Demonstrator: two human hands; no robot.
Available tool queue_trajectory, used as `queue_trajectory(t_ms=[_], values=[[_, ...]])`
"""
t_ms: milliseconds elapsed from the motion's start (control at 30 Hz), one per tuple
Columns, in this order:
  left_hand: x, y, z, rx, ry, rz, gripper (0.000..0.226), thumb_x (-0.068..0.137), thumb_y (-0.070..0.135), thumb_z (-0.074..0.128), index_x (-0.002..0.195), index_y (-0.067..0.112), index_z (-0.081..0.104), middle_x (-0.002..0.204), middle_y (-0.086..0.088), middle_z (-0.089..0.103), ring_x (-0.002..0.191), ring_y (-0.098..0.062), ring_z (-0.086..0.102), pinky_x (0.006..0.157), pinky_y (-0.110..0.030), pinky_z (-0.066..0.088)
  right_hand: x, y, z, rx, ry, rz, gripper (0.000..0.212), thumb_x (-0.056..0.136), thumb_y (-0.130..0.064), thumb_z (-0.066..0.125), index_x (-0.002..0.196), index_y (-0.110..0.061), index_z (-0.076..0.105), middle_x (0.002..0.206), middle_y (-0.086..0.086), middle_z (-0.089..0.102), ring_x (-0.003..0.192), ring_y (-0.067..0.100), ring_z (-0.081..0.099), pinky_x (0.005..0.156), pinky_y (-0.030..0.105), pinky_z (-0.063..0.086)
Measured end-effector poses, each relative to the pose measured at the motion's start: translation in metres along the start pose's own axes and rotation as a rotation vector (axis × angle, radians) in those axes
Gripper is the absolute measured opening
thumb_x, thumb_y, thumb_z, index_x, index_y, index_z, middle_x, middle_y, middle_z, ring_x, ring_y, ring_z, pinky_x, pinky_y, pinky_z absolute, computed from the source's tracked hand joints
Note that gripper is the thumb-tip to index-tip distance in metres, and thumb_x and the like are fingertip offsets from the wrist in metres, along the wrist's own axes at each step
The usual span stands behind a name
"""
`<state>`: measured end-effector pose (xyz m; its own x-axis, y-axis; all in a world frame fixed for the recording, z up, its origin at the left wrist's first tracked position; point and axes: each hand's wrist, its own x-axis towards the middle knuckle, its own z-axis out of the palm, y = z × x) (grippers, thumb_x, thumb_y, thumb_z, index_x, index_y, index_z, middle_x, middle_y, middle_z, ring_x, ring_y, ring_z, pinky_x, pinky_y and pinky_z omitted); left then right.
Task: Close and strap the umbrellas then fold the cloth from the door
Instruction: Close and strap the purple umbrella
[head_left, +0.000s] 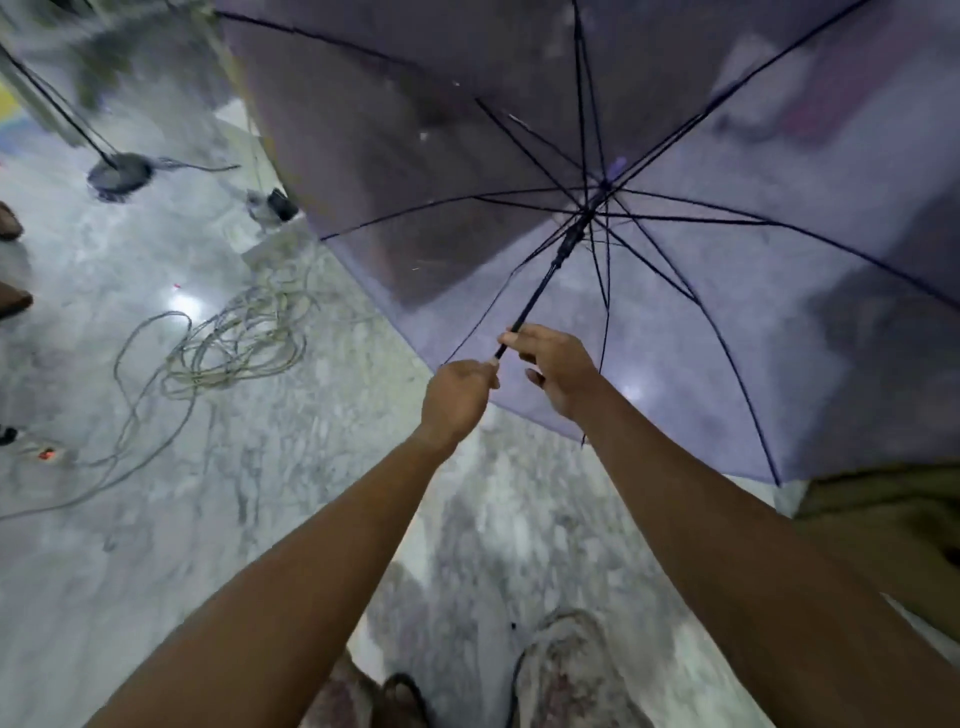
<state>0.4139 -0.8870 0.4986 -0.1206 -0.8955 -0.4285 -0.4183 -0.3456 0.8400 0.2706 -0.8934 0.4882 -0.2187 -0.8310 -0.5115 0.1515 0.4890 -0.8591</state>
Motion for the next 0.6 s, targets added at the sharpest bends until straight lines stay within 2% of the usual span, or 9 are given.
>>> queue_trajectory(t_ms=[67, 100, 167, 233, 333, 400, 500, 533, 600], values=[[-0.009, 0.067, -0.008, -0.035, -0.130, -0.063, 0.021, 0.092, 0.015, 0.057, 0.072, 0.011, 0.064, 0.056, -0.004, 0.045, 0.045, -0.018, 0.036, 0.044, -0.022, 0.027, -0.028, -0.052, -0.019, 0.051, 0.067, -0.023, 0.030, 0.087, -0.018, 0.075, 0.115, -0.005, 0.072, 0.102, 0.001, 0.067, 0.092, 0.008, 0.058, 0.074, 0.025, 0.044], [-0.012, 0.096, -0.010, -0.024, -0.187, -0.037, 0.016, 0.091, 0.011, 0.056, 0.079, 0.009, 0.066, 0.056, -0.004, 0.044, 0.042, -0.017, 0.034, 0.040, -0.020, 0.024, -0.039, -0.076, -0.028, 0.068, 0.096, -0.038, 0.028, 0.087, -0.019, 0.075, 0.112, -0.007, 0.073, 0.100, -0.001, 0.068, 0.094, 0.006, 0.059, 0.074, 0.024, 0.044], [-0.017, 0.147, -0.014, 0.045, -0.256, 0.145, 0.020, 0.092, 0.003, 0.051, 0.083, 0.010, 0.068, 0.052, 0.002, 0.048, 0.042, -0.013, 0.038, 0.038, -0.018, 0.026, -0.057, -0.121, -0.043, 0.109, 0.139, -0.058, 0.018, 0.087, -0.020, 0.075, 0.103, -0.011, 0.073, 0.096, -0.003, 0.068, 0.096, 0.009, 0.059, 0.077, 0.026, 0.043], [-0.020, 0.186, -0.017, 0.060, -0.271, 0.305, 0.029, 0.093, 0.001, 0.049, 0.074, 0.011, 0.067, 0.043, 0.010, 0.050, 0.044, -0.004, 0.044, 0.042, -0.017, 0.030, -0.069, -0.163, -0.056, 0.134, 0.193, -0.090, 0.019, 0.087, -0.020, 0.075, 0.103, -0.011, 0.074, 0.095, -0.002, 0.067, 0.094, 0.012, 0.059, 0.079, 0.028, 0.042], [-0.015, 0.231, -0.024, 0.017, -0.378, 0.411, 0.027, 0.092, -0.002, 0.049, 0.071, 0.007, 0.065, 0.036, 0.011, 0.046, 0.034, 0.000, 0.042, 0.039, -0.011, 0.029, -0.087, -0.224, -0.080, 0.314, 0.303, -0.193, 0.024, 0.092, -0.022, 0.069, 0.116, -0.018, 0.067, 0.102, -0.003, 0.070, 0.093, 0.012, 0.064, 0.083, 0.029, 0.046], [-0.008, 0.255, -0.028, -0.022, -0.497, 0.436, 0.027, 0.095, 0.004, 0.051, 0.071, 0.008, 0.062, 0.036, 0.010, 0.040, 0.031, -0.002, 0.034, 0.037, -0.012, 0.026, -0.104, -0.265, -0.100, 0.519, 0.385, -0.298, 0.011, 0.096, -0.024, 0.062, 0.106, -0.020, 0.064, 0.103, -0.001, 0.070, 0.091, 0.014, 0.066, 0.083, 0.031, 0.050], [-0.011, 0.287, -0.028, -0.019, -0.693, 0.511, 0.032, 0.098, 0.014, 0.054, 0.066, 0.012, 0.056, 0.040, 0.009, 0.038, 0.033, -0.005, 0.029, 0.038, -0.016, 0.023, -0.141, -0.319, -0.126, 0.710, 0.502, -0.433, 0.013, 0.095, -0.026, 0.058, 0.095, -0.013, 0.062, 0.092, 0.001, 0.068, 0.077, 0.017, 0.066, 0.067, 0.030, 0.053], [-0.014, 0.297, -0.027, -0.003, -0.764, 0.531, 0.036, 0.099, 0.016, 0.054, 0.063, 0.013, 0.053, 0.040, 0.008, 0.037, 0.033, -0.006, 0.029, 0.040, -0.016, 0.022, -0.155, -0.332, -0.132, 0.755, 0.511, -0.498, 0.015, 0.094, -0.025, 0.057, 0.085, -0.014, 0.059, 0.083, 0.000, 0.065, 0.069, 0.017, 0.063, 0.060, 0.029, 0.051], [-0.025, 0.315, -0.018, 0.039, -0.911, 0.563, 0.042, 0.102, 0.018, 0.051, 0.061, 0.014, 0.047, 0.039, 0.009, 0.034, 0.032, -0.006, 0.026, 0.039, -0.016, 0.018, -0.187, -0.346, -0.141, 0.843, 0.567, -0.623, 0.025, 0.092, -0.023, 0.055, 0.068, -0.017, 0.050, 0.068, 0.000, 0.060, 0.057, 0.018, 0.055, 0.055, 0.027, 0.046]])
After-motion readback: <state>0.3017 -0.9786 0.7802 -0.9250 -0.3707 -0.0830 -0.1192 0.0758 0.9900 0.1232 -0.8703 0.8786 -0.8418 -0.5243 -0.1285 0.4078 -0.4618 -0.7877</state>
